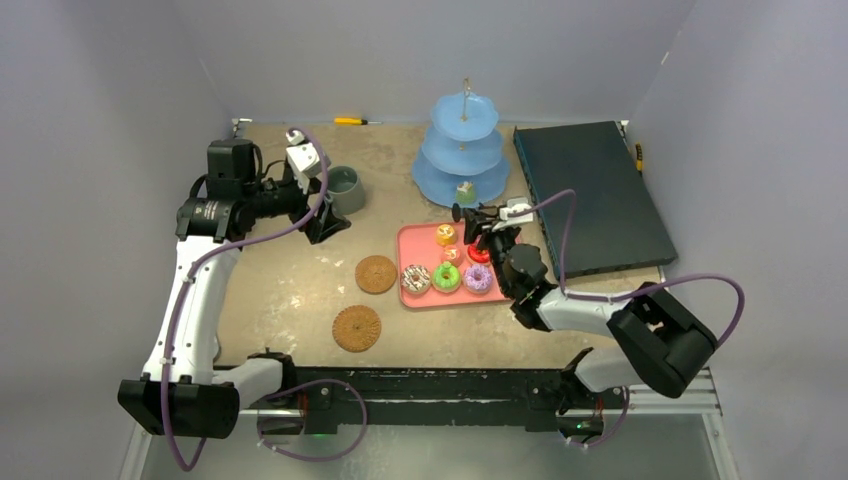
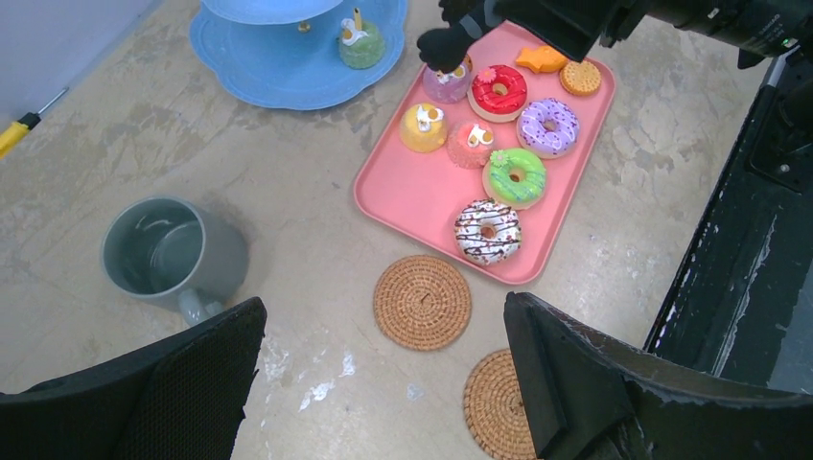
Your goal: Serve the afternoon tea
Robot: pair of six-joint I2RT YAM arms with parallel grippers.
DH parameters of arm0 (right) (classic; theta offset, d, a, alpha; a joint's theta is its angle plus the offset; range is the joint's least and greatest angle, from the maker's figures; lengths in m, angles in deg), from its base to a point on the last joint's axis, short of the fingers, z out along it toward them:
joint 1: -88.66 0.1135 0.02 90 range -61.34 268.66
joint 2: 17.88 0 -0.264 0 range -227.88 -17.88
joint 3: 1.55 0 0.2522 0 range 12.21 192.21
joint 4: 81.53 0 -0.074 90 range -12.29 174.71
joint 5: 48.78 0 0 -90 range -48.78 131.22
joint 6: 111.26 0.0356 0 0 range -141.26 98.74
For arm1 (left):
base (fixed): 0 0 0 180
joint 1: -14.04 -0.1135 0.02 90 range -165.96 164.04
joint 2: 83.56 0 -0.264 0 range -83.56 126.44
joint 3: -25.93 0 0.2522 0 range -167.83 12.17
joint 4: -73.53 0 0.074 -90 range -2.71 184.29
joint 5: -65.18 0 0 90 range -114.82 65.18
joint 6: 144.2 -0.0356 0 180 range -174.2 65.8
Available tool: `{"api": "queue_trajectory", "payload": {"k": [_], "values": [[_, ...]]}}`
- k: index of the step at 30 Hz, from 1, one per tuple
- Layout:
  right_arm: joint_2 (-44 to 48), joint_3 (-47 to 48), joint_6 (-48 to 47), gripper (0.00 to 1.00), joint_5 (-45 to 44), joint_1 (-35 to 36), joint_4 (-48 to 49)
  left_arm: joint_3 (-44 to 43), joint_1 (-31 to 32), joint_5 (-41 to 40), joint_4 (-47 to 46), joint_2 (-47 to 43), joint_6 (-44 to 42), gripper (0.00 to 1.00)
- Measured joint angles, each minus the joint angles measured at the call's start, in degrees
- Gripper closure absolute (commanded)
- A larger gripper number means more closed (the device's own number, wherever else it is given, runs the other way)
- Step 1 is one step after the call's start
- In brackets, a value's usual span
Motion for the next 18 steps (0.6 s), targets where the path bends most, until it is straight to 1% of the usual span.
{"api": "queue_trajectory", "payload": {"k": [3,8,18], "values": [[1.3,-1.2,1.9,0.37,-1.0,0.9,-3.8,-0.4,0.0,0.2,0.0,0.0,0.0,0.06],[0.9,-1.8,4.1,0.37,-3.4,0.9,-8.0,-0.5,0.0,0.4,0.0,0.0,0.0,0.06],[-4.2,-1.5,4.6,0.37,-4.7,0.9,-9.1,-0.5,0.0,0.7,0.0,0.0,0.0,0.06]]}}
